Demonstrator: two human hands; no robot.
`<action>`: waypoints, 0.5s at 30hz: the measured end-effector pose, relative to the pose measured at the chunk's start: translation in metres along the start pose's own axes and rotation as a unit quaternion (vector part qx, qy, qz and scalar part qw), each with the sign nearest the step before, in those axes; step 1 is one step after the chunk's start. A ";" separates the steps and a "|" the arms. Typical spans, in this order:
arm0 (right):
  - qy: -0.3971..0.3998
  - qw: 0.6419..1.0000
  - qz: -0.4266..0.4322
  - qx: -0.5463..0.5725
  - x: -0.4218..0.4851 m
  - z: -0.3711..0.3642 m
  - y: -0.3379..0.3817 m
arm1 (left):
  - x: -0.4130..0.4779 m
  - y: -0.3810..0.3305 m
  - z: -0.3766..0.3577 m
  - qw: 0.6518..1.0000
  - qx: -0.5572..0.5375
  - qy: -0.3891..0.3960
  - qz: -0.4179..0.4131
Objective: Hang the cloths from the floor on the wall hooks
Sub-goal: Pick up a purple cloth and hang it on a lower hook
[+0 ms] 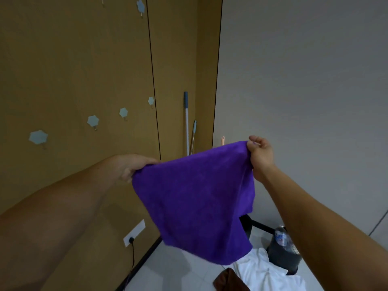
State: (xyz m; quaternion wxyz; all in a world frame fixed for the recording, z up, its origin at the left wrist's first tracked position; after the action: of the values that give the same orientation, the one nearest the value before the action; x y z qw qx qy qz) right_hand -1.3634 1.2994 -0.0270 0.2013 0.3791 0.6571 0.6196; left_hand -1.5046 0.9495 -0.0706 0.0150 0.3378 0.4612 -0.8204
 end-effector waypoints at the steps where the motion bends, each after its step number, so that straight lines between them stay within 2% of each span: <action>1: 0.003 0.999 0.022 -0.034 0.000 0.000 0.003 | -0.001 0.001 0.003 1.000 -0.015 -0.007 -0.003; 3: 0.044 0.990 0.016 -0.131 -0.002 -0.005 -0.004 | -0.001 0.001 0.009 0.999 -0.049 -0.016 -0.013; 6: 0.105 0.964 -0.057 -0.239 -0.004 -0.009 -0.024 | 0.000 -0.005 0.013 0.995 -0.097 -0.009 -0.033; 8: 0.099 0.976 -0.099 -0.168 -0.005 -0.009 -0.023 | 0.007 -0.010 0.020 0.990 -0.132 -0.021 -0.049; 10: 0.141 0.972 -0.167 -0.086 -0.012 -0.012 -0.024 | 0.013 -0.012 0.033 0.986 -0.135 -0.071 -0.073; 12: 0.255 0.932 -0.230 -0.118 -0.027 -0.018 -0.031 | 0.017 -0.015 0.046 0.979 -0.118 -0.133 -0.100; 15: 0.408 0.840 -0.269 -0.236 -0.052 -0.021 -0.049 | 0.012 -0.019 0.064 0.962 -0.072 -0.225 -0.137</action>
State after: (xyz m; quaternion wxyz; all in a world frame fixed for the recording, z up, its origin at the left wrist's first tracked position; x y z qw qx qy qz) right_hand -1.3580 1.2491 -0.0816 0.1574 -0.1590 0.5895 0.7762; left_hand -1.5551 0.9149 -0.0410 0.0300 0.0759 0.5460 -0.8338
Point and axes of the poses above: each hand's wrist, its own x-axis towards the middle knuckle, its own z-axis out of the back of the hand, y = z × x, the point moved 8 cm from there along x, towards the middle knuckle, and after that the axes turned 3 degrees about z, right-handed, at the moved point
